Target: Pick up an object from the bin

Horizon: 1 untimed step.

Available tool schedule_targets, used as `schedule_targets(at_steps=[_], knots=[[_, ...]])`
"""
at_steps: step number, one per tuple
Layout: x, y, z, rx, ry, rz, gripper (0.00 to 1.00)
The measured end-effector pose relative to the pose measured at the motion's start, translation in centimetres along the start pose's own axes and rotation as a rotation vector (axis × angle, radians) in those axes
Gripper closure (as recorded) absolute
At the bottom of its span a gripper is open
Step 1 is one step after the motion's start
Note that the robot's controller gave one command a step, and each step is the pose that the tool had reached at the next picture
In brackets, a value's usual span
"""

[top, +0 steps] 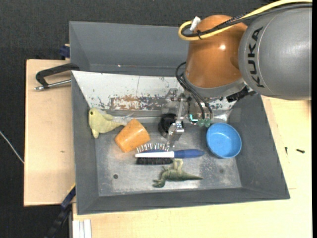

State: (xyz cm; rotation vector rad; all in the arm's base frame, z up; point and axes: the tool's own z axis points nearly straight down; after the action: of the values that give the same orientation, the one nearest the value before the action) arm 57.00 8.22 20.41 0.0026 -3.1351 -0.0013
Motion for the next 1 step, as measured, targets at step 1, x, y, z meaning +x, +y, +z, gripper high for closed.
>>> schedule_targets(at_steps=[1], knots=[[2.67,-1.78,13.29,-0.004,-0.010,0.006,0.00]])
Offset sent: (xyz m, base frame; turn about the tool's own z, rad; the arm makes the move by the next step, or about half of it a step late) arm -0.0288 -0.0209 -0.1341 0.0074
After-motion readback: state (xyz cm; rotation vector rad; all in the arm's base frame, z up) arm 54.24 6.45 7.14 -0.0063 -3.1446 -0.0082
